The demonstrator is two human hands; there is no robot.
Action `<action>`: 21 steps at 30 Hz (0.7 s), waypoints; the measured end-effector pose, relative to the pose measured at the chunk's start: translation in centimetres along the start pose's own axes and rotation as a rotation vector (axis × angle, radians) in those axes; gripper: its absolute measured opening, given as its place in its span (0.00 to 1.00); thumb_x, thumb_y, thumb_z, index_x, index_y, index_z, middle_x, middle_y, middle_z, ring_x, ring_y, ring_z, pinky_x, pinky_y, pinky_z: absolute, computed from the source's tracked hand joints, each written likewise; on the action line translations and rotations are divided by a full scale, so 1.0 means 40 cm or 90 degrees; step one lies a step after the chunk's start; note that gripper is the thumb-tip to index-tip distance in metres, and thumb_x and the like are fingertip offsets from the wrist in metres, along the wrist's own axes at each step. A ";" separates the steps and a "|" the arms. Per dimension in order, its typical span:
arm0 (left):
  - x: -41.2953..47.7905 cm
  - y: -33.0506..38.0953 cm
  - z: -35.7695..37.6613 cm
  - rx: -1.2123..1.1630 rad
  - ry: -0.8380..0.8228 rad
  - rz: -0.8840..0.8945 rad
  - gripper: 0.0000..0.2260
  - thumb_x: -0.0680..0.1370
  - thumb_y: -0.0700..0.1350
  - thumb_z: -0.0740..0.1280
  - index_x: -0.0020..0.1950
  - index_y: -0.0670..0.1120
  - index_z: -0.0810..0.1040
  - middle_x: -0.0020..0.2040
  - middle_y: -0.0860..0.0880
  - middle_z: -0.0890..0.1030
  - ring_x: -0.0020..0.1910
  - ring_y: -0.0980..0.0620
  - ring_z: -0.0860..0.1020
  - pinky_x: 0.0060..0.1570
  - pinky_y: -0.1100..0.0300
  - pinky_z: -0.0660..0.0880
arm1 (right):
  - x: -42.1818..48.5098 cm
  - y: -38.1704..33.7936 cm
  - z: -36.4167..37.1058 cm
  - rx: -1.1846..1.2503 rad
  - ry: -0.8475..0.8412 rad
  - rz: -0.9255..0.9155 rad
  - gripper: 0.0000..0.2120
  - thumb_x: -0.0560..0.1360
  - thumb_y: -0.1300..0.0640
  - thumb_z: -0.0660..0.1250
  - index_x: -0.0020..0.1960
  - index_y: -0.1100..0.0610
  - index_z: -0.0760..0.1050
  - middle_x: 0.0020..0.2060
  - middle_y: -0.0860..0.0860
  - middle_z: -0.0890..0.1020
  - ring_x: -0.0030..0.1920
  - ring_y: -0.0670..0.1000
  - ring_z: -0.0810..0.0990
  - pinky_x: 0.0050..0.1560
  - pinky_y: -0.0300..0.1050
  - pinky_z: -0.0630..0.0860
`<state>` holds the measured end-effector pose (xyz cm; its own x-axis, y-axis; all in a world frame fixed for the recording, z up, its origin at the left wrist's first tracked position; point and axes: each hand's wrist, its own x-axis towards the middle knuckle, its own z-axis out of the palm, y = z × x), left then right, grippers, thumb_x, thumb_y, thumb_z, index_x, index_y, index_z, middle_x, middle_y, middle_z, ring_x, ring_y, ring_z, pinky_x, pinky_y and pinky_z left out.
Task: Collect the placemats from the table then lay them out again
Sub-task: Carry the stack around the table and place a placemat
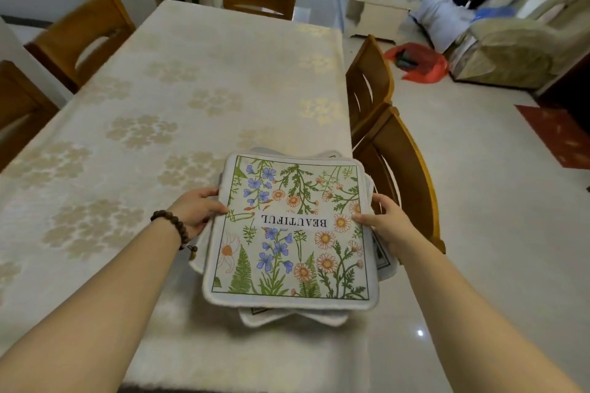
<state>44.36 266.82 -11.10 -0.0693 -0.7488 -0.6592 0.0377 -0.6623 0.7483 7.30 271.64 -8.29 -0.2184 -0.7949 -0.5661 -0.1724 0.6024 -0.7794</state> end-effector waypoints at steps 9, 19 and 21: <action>0.079 0.070 0.077 0.021 0.080 -0.015 0.20 0.73 0.30 0.66 0.63 0.44 0.75 0.49 0.41 0.83 0.44 0.43 0.83 0.37 0.51 0.80 | 0.187 -0.049 -0.041 -0.020 -0.061 0.001 0.23 0.67 0.61 0.76 0.53 0.41 0.70 0.44 0.43 0.77 0.45 0.50 0.82 0.37 0.49 0.79; 0.209 0.084 0.117 0.020 0.128 -0.046 0.18 0.74 0.28 0.65 0.61 0.41 0.76 0.46 0.41 0.82 0.41 0.44 0.82 0.33 0.53 0.81 | 0.360 -0.097 -0.009 -0.120 -0.046 -0.005 0.30 0.68 0.61 0.75 0.67 0.49 0.68 0.56 0.54 0.80 0.52 0.57 0.82 0.54 0.60 0.79; 0.221 0.063 0.122 0.021 0.137 -0.049 0.20 0.73 0.28 0.65 0.64 0.40 0.74 0.51 0.38 0.82 0.46 0.40 0.82 0.44 0.47 0.80 | 0.376 -0.088 0.002 -0.144 -0.028 -0.001 0.34 0.68 0.61 0.75 0.70 0.50 0.66 0.60 0.55 0.78 0.54 0.58 0.81 0.56 0.61 0.78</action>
<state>38.99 258.67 -14.68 0.1434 -0.6868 -0.7126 0.0069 -0.7193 0.6947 4.70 257.55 -14.11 -0.1771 -0.7950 -0.5802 -0.3846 0.5985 -0.7028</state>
